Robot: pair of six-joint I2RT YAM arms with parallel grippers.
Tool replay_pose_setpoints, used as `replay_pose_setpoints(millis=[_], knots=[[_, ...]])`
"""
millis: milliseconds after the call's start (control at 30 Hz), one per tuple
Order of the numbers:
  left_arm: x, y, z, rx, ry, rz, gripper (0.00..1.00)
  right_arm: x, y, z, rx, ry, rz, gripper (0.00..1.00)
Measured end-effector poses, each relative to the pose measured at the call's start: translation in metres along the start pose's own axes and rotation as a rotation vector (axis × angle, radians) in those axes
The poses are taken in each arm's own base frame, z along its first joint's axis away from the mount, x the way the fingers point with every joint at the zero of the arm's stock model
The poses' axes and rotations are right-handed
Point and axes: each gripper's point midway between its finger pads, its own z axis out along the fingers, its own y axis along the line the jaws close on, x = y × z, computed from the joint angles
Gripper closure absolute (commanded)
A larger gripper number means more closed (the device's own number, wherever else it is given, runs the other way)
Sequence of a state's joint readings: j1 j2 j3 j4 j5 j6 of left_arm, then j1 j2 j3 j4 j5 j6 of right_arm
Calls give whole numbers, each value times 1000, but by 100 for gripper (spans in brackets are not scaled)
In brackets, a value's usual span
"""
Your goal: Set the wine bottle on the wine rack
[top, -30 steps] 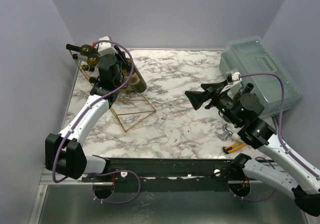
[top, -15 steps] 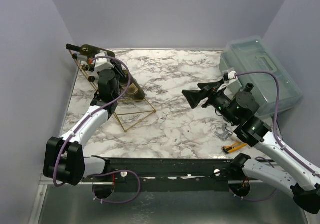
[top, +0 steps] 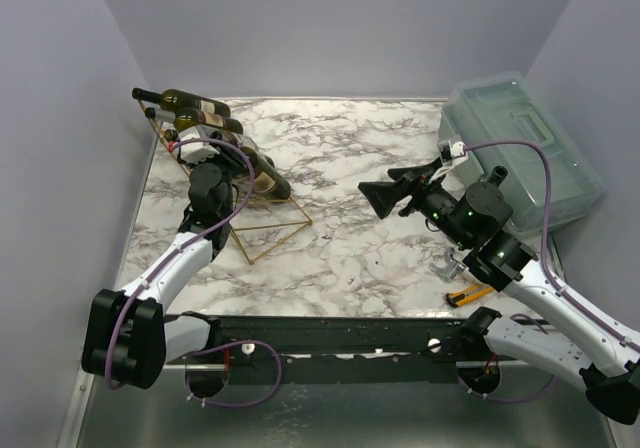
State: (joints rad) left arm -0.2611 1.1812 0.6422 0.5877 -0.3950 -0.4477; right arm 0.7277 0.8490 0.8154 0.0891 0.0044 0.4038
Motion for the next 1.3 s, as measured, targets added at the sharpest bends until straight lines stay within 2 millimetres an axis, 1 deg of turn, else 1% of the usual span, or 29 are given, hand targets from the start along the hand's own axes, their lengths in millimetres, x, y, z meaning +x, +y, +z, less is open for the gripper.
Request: replay_pose_setpoints(millis=[200, 333, 500, 733, 833, 933, 1000, 1200, 1267, 1300], knots=[[2, 1, -16, 50, -10, 7, 100, 2, 3, 1, -18, 2, 18, 0], [5, 3, -28, 75, -13, 2, 95, 1, 6, 1, -27, -1, 33, 0], [8, 8, -38, 82, -16, -16, 83, 4, 7, 0, -34, 3, 49, 0], [8, 10, -46, 80, -9, -45, 60, 5, 9, -5, -46, 1, 71, 0], [8, 11, -51, 75, 2, -64, 56, 4, 10, -6, -50, -2, 78, 0], [8, 11, -56, 70, 16, -83, 48, 4, 11, -6, -52, -2, 86, 0], [8, 12, -58, 67, 23, -88, 41, 4, 11, -6, -55, -1, 93, 0], [10, 8, -63, 72, 51, -103, 34, 4, 15, -6, -72, -2, 104, 0], [10, 8, -64, 66, 61, -104, 27, 4, 15, -6, -74, 0, 105, 0], [9, 8, -64, 62, 66, -103, 26, 4, 16, -6, -76, 1, 108, 0]])
